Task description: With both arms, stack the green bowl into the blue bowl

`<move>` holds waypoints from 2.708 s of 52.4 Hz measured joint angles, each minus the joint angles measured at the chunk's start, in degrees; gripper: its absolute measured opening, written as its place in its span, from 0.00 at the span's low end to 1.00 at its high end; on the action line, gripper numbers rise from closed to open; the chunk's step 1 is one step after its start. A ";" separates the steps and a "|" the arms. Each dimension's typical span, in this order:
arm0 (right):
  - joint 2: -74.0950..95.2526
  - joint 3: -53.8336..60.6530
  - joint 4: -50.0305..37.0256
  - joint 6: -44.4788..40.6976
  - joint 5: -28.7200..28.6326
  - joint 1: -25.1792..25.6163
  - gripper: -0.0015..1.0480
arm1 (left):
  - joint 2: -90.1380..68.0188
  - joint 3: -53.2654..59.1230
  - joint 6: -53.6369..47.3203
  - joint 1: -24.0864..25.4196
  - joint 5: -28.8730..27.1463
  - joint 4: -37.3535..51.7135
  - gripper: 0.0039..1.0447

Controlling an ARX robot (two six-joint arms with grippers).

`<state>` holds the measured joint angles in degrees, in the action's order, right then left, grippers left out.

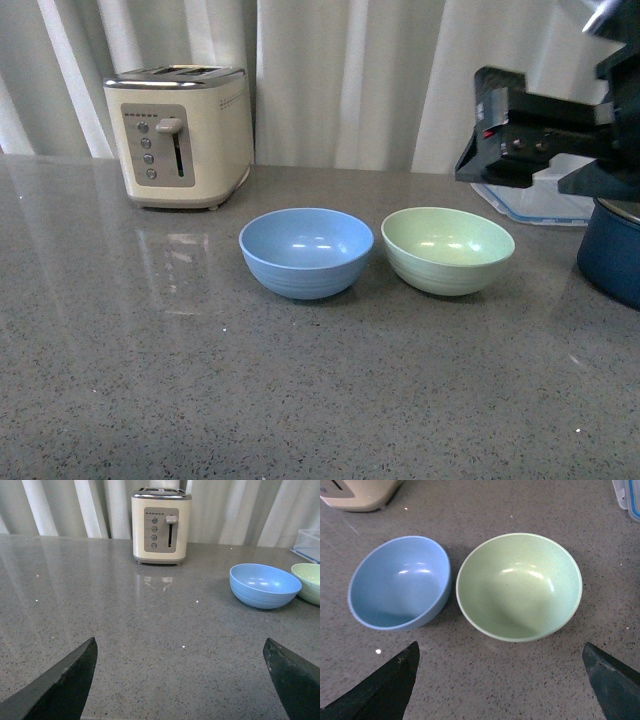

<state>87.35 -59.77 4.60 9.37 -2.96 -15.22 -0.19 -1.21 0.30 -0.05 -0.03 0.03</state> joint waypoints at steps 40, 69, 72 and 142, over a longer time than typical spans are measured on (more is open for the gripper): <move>30.34 -27.71 10.36 1.07 10.29 6.47 0.90 | 0.00 0.00 0.00 0.00 0.00 0.00 0.94; 32.35 -28.70 11.32 1.42 10.21 6.93 0.14 | 0.00 0.00 0.00 0.00 0.00 0.00 0.94; 32.35 -28.70 11.32 1.42 10.14 7.10 0.07 | 0.00 0.00 0.00 0.00 0.00 0.00 0.94; 29.11 -35.47 10.36 2.49 11.34 -9.51 0.01 | 0.00 0.00 0.00 0.00 0.00 0.00 0.94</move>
<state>116.46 -95.24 14.96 11.86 8.38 -24.73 -0.19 -1.21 0.30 -0.05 -0.03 0.03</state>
